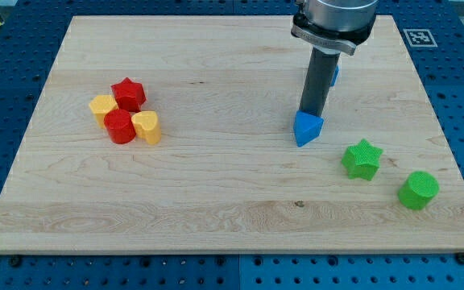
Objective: Move blue cube to the center
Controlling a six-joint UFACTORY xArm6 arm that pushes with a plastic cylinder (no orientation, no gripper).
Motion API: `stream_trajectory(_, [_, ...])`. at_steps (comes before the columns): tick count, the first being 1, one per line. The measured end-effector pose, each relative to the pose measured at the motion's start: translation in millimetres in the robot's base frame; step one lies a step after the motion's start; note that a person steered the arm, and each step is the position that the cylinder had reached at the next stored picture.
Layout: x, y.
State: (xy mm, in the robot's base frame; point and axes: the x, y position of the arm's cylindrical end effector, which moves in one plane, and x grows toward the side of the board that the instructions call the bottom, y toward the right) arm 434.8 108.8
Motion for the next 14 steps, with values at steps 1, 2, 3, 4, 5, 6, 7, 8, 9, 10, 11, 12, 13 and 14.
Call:
stream_trajectory(1, [2, 0])
stream_trajectory(2, [-14, 24])
stream_trajectory(3, [-31, 76])
stream_trajectory(4, [-63, 105])
stream_trajectory(5, [-104, 106])
stream_trajectory(6, [-105, 101])
stream_trajectory(7, [-105, 72])
stream_trajectory(8, [-105, 67])
stream_trajectory(9, [-107, 58])
stream_trajectory(10, [-108, 37])
stream_trajectory(11, [-107, 28])
stream_trajectory(12, [-103, 28])
stream_trajectory(13, [-96, 28])
stream_trajectory(14, [-93, 18])
